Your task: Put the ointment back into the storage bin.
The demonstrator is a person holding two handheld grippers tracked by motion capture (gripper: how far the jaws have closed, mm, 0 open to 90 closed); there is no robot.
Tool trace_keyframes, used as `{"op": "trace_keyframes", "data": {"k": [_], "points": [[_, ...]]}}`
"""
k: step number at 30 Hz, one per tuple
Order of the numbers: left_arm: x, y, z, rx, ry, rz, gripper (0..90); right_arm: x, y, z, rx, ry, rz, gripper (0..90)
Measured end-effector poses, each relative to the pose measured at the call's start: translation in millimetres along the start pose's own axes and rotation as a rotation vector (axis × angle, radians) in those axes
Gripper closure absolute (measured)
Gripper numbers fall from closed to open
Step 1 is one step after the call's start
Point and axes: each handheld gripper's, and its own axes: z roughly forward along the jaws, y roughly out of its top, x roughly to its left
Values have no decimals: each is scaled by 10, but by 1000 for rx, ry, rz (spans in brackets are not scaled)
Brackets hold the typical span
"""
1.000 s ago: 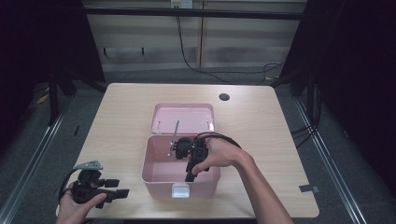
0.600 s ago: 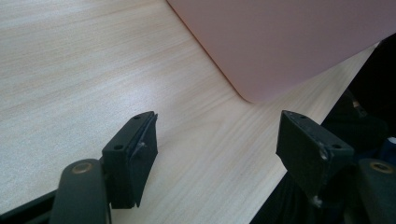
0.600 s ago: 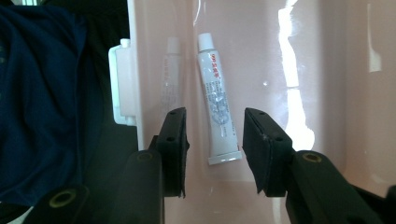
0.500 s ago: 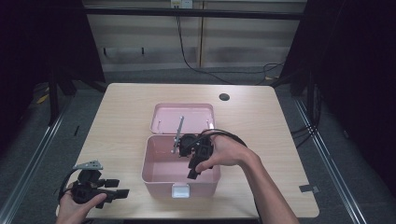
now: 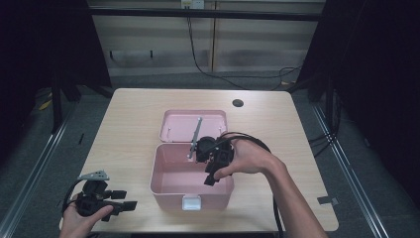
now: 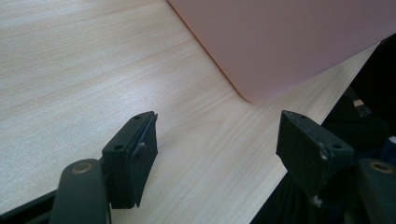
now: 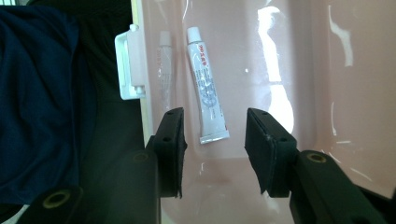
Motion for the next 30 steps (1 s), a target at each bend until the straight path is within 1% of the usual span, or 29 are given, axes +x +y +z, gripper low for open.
{"op": "trace_keyframes", "data": {"k": [3,5,6,7,11,14,17,18,21,28,29,30], "points": [[-2,0,1,-1,1,-1,290,4,-36,-31,-12,-17,1,574],[-3,-1,1,-3,1,-2,290,8,-58,-58,-23,-29,5,551],[-3,-1,2,-3,2,-3,290,-3,-72,-66,-39,-37,-8,542],[-2,0,2,-2,1,-3,290,3,-85,-82,-41,-35,2,536],[2,1,2,2,1,0,290,14,-144,-128,-47,-45,16,493],[0,0,2,1,2,1,290,25,-195,-164,-56,-48,18,476],[2,0,6,2,4,2,290,29,-261,-185,-62,-55,41,435],[2,0,6,2,4,2,290,37,-292,-194,-58,-51,56,429],[3,-1,8,3,5,-2,290,46,-360,-211,-55,-54,77,413],[7,-2,8,6,3,-5,290,89,-544,-270,-78,-65,98,369],[7,-2,8,6,3,-5,290,89,-544,-270,-78,-65,98,369],[7,-2,7,5,4,-4,290,93,-600,-291,-93,-69,94,366]]}}
